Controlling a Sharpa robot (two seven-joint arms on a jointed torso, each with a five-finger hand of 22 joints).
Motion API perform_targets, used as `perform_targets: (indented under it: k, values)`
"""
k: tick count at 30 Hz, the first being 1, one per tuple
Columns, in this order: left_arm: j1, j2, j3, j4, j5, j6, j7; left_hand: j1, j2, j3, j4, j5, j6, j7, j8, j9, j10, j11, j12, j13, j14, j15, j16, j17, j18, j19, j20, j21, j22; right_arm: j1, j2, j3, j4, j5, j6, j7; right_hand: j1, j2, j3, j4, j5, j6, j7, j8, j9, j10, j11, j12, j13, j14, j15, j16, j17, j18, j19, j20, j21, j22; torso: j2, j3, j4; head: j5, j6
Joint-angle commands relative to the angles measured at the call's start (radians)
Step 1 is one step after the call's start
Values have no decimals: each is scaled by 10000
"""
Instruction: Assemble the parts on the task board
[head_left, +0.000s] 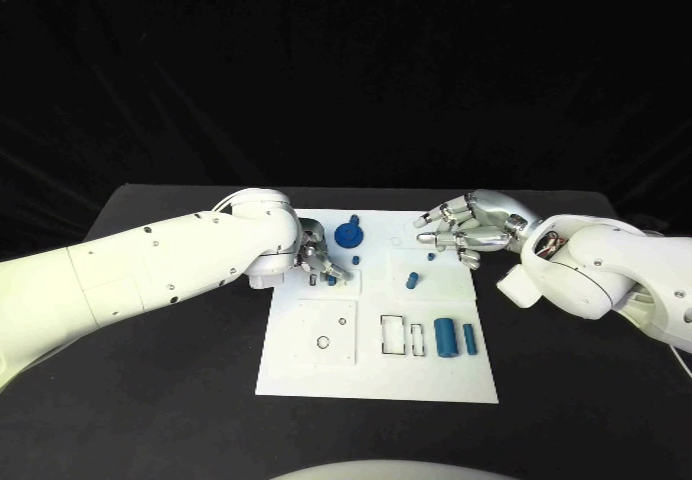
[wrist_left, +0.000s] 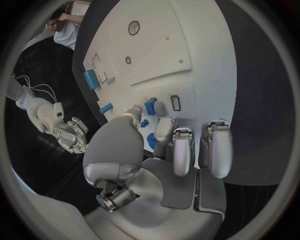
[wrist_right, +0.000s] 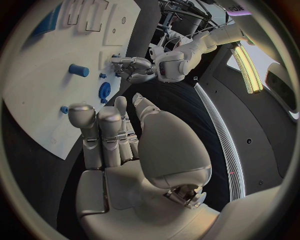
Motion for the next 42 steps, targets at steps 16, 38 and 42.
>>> perform_targets:
  k: [16,38,42]
  values:
    - [112,-626,754,754,524,-46,-279,233,375,-920,-3,62,-830,334,-526,-167,-979,277,-911,-1110,1033,169,24,2627,111,188,103,-711,1036,-7,76,0,-111,-31,221,80,-28,-40,-67,23,52,-79,18,79,12,-109,7,28,-24,-74,13,-58,-18,142,-69,-5,-60,-39,-1,9,-10,55,49]
    - [738,262,774,-1960,490,607,315,997,1009,-1972,-22,58,-963,715,-1634,-1422,-1605,619,-1321,-1832,1033,486,24,2627,259,-106,437,-1247,507,-37,239,-5,-270,-83,248,31,79,30,-63,11,227,-128,25,159,31,-148,7,59,-77,-85,16,-63,-6,144,-71,4,-102,-60,8,-2,-15,150,277]
    - [739,485,671,-2469,242,698,506,1120,1052,-2023,-23,58,-917,709,-1644,-1478,-1600,616,-1303,-1826,1033,485,24,2627,254,-94,439,-1238,527,-38,235,-6,-273,-84,262,23,86,35,-63,12,249,-134,26,166,33,-152,8,62,-82,-87,17,-69,-11,144,-71,4,-107,-64,22,-14,-12,145,312]
